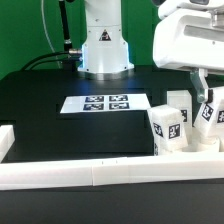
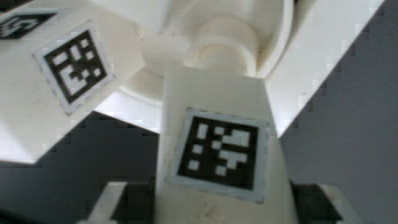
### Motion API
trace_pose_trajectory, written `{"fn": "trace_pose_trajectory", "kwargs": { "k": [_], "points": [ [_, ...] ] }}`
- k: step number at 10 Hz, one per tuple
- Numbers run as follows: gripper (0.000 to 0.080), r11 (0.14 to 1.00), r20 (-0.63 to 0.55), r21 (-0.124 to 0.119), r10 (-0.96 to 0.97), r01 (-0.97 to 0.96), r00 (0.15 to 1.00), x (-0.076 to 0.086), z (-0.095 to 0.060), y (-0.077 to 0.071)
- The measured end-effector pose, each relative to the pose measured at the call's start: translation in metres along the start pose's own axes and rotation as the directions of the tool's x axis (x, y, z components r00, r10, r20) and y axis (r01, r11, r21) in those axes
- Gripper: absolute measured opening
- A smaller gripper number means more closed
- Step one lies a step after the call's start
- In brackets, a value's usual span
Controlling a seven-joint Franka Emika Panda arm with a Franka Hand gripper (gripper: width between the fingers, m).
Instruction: Assemble stool
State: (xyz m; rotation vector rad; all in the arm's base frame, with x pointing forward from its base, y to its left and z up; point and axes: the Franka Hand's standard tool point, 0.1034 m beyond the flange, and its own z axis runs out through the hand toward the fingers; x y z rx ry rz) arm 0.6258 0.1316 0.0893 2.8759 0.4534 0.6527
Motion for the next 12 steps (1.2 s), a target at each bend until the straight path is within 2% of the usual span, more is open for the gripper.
{"fn": "trace_pose_trajectory", "kwargs": {
  "k": [6, 7, 8, 9, 10, 12],
  "points": [
    [0.0325, 1.000, -0.063, 0.006, 0.014, -0.014, 0.998, -0.0053, 0.0055, -0.0028],
    [0.0379, 1.000, -0.063, 0.006, 0.019, -0.019, 0.998, -0.0055, 0.0056, -0.0026],
    [0.0514, 1.000, -0.063, 0.006, 0.020, -0.019, 0.998, -0.0054, 0.0056, -0.0026],
    [0.0514, 1.000, -0.063, 0.006, 0.019, -0.019, 0.998, -0.0054, 0.0056, -0.0025],
    [0.0620, 1.000, -0.063, 0.007, 0.025, -0.025, 0.998, -0.0054, 0.0056, -0.0021],
    [0.0641, 1.000, -0.063, 0.007, 0.025, -0.024, 0.998, -0.0054, 0.0056, -0.0021]
  ]
}}
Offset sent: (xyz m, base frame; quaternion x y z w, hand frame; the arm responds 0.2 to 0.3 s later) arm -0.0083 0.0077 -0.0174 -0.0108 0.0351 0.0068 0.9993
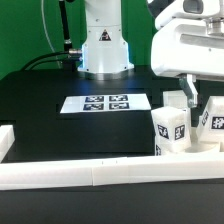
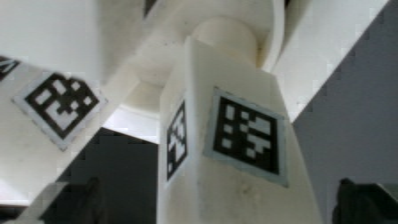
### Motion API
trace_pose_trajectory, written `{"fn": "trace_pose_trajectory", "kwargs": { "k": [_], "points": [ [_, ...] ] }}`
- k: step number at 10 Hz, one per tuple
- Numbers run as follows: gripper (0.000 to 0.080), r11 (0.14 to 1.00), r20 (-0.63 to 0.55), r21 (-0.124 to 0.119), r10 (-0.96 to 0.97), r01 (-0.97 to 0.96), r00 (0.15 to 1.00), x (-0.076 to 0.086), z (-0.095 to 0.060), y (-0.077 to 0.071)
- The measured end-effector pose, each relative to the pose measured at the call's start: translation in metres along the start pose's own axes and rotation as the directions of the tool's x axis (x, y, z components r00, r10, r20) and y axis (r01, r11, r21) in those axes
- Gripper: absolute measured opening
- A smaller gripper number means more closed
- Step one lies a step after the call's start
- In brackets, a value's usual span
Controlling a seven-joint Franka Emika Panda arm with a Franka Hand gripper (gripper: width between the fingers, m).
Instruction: Assemble stool
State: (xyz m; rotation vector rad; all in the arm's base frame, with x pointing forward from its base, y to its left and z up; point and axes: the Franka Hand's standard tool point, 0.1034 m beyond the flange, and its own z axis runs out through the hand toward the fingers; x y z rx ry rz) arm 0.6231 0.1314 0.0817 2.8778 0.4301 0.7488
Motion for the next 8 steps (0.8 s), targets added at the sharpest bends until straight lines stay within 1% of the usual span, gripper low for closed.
{"fn": "trace_pose_trajectory", "kwargs": {
  "k": [3, 4, 5, 6, 7, 8],
  "points": [
    [0.0649, 1.000, 0.000, 0.000, 0.000, 0.000, 1.000, 0.000, 0.000, 0.000],
    [0.0649, 1.000, 0.001, 0.003, 0.001, -0.001, 1.000, 0.002, -0.001, -0.002],
    [0.0649, 1.000, 0.002, 0.013, 0.013, -0.013, 1.000, 0.011, -0.010, -0.004],
    [0.0649, 1.000, 0.006, 0.019, 0.024, -0.024, 1.000, 0.017, -0.017, -0.001],
    [0.0649, 1.000, 0.034, 0.020, 0.016, -0.017, 0.999, 0.019, -0.023, 0.007],
    [0.0649, 0.999, 0.062, 0.024, 0.024, -0.025, 0.998, 0.025, -0.030, 0.017]
  ]
}}
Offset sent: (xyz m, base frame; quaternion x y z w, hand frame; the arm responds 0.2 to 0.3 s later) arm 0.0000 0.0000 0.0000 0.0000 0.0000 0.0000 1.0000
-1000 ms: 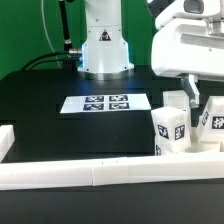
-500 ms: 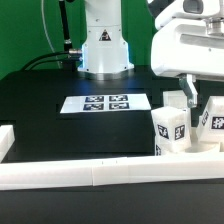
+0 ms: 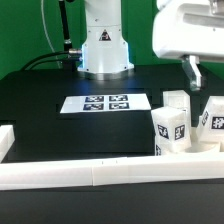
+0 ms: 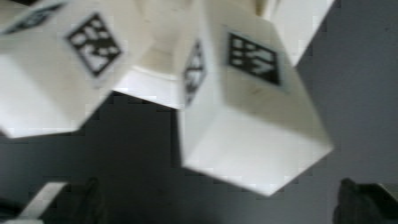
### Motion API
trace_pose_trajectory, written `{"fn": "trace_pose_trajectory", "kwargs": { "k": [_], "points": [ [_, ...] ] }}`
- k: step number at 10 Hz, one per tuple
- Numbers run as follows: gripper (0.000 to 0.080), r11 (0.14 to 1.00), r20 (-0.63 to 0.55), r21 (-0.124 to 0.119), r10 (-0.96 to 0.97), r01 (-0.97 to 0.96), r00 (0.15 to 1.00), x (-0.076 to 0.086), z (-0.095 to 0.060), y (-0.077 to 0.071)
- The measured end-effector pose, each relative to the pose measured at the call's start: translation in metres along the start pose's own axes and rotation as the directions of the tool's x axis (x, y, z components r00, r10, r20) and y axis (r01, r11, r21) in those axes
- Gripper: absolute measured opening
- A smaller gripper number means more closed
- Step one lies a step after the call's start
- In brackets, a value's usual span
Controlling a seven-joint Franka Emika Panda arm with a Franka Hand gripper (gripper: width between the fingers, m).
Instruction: Assemble stool
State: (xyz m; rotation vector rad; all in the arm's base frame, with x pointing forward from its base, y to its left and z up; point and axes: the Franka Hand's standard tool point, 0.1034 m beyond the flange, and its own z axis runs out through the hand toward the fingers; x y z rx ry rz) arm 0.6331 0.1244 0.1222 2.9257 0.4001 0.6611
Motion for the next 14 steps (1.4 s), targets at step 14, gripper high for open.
{"fn": "trace_pose_trajectory", "kwargs": {
  "k": [14],
  "points": [
    [0.0649, 0.961, 0.290, 0.231, -0.216, 0.150, 0.932, 0.007, 0.004, 0.018]
  ]
}}
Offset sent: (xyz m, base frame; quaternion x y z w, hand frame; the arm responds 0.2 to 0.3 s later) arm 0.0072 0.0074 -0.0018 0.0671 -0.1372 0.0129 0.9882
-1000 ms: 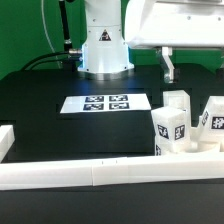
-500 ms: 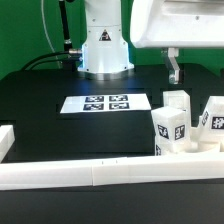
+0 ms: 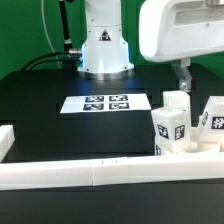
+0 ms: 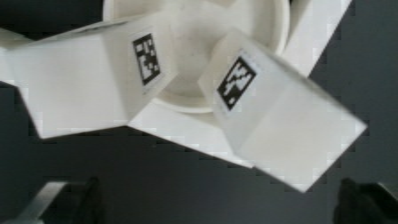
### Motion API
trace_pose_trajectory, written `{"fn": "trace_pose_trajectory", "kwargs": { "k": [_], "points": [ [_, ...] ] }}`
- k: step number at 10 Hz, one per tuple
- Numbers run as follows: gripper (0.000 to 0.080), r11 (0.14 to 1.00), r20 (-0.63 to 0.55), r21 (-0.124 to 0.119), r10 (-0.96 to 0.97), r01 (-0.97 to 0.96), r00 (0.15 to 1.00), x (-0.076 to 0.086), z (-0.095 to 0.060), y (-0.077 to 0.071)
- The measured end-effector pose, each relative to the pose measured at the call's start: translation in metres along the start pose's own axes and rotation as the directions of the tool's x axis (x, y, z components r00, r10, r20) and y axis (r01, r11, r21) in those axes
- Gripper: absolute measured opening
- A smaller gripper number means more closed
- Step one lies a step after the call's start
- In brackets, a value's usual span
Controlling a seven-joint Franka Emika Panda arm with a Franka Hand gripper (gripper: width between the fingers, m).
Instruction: Assemble stool
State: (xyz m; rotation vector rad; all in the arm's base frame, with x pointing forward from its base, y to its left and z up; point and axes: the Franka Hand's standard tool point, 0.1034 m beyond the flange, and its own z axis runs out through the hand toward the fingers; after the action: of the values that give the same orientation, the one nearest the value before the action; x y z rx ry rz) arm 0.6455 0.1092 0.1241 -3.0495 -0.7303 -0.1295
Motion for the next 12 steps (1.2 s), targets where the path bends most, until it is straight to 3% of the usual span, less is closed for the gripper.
{"fn": "trace_pose_trajectory", "kwargs": {
  "k": [4, 5, 6, 7, 8, 10, 12],
  "points": [
    [0.0649, 0.967, 0.023, -0.031, -0.253, 0.253, 0.967, -0.003, 0.000, 0.009],
    [0.0649, 0.937, 0.047, -0.047, -0.345, 0.348, 0.937, -0.002, 0.004, 0.001],
    [0.0649, 0.895, 0.061, -0.043, -0.442, 0.444, 0.895, 0.000, 0.009, -0.014],
    [0.0649, 0.841, 0.065, -0.031, -0.537, 0.540, 0.841, 0.001, 0.011, -0.022],
    [0.0649, 0.830, 0.057, -0.035, -0.554, 0.557, 0.830, 0.002, 0.016, -0.028],
    [0.0649, 0.746, 0.074, -0.033, -0.662, 0.665, 0.746, 0.000, 0.016, -0.023],
    [0.0649, 0.744, 0.078, -0.031, -0.664, 0.667, 0.744, -0.001, 0.018, -0.023]
  ]
}}
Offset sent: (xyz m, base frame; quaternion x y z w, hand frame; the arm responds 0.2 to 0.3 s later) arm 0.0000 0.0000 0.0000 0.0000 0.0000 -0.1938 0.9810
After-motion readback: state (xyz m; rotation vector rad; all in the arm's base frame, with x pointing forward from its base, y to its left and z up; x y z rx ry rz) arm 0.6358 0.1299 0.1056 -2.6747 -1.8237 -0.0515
